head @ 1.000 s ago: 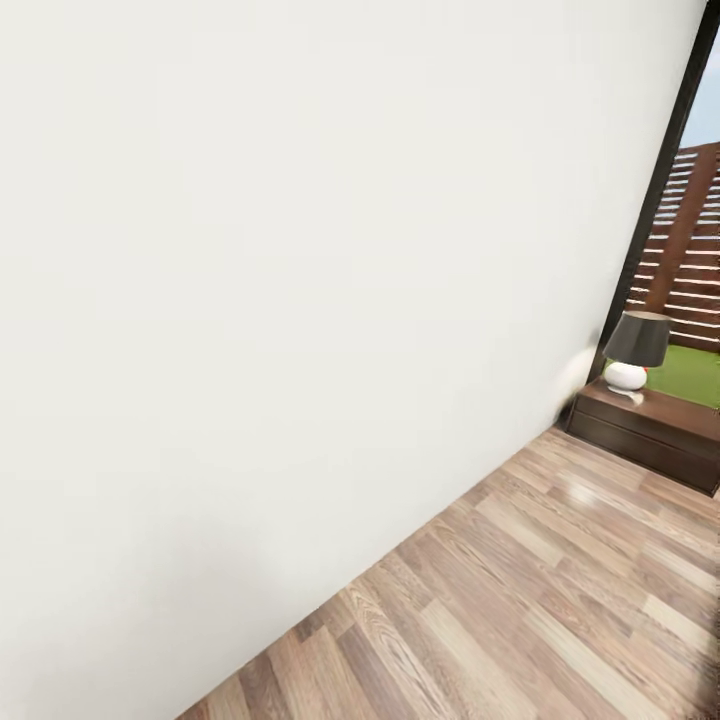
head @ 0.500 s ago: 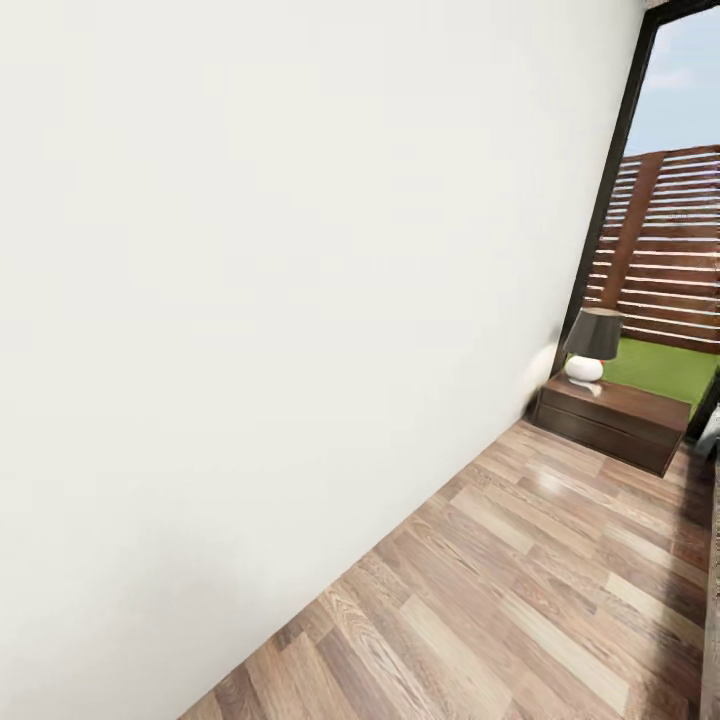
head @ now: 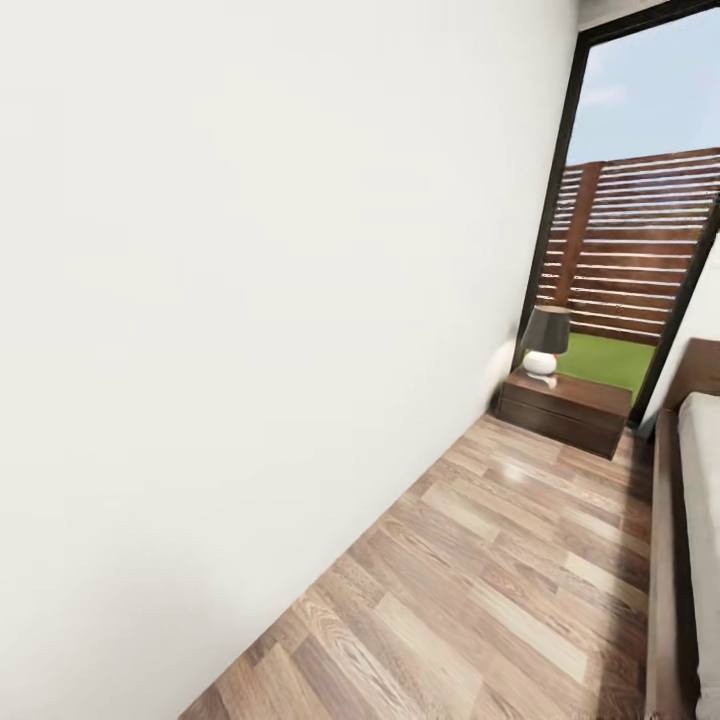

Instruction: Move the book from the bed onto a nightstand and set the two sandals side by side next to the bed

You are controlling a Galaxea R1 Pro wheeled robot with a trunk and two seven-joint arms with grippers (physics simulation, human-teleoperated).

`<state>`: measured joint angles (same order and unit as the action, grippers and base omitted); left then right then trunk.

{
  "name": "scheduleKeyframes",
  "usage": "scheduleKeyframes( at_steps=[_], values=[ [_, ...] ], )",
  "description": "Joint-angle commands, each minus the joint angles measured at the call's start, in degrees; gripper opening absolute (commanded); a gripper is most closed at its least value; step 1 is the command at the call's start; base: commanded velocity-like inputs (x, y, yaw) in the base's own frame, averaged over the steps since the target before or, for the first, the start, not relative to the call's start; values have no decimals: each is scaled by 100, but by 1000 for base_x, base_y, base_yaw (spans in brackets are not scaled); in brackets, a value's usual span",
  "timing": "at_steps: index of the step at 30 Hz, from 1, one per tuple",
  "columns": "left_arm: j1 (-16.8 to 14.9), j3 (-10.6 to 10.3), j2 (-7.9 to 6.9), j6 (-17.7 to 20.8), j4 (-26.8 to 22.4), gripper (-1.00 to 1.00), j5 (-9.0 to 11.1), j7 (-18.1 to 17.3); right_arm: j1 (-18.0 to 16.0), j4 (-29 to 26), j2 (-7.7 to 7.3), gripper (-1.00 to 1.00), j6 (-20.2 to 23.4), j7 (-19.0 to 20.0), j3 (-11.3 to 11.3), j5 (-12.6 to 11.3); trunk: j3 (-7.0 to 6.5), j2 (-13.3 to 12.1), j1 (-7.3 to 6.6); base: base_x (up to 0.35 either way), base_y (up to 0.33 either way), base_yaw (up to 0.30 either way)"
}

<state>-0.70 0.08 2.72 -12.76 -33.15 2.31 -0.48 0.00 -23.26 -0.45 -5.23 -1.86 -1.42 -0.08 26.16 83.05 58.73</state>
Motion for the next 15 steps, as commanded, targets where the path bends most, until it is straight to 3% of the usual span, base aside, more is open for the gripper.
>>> scheduleKeyframes(
  at_steps=[1, 15],
  values=[
    [-3, 0, 1, -16, 4, 100, 24, -5, 0, 0, 1, 100, -13, -3, -11, -1, 2, 3, 0, 0, 0, -231],
    [-3, 0, 1, -16, 5, 100, 24, -5, 0, -3, 1, 100, -13, -6, -16, -1, -44, 3, 0, 0, 0, -233]
  ],
)
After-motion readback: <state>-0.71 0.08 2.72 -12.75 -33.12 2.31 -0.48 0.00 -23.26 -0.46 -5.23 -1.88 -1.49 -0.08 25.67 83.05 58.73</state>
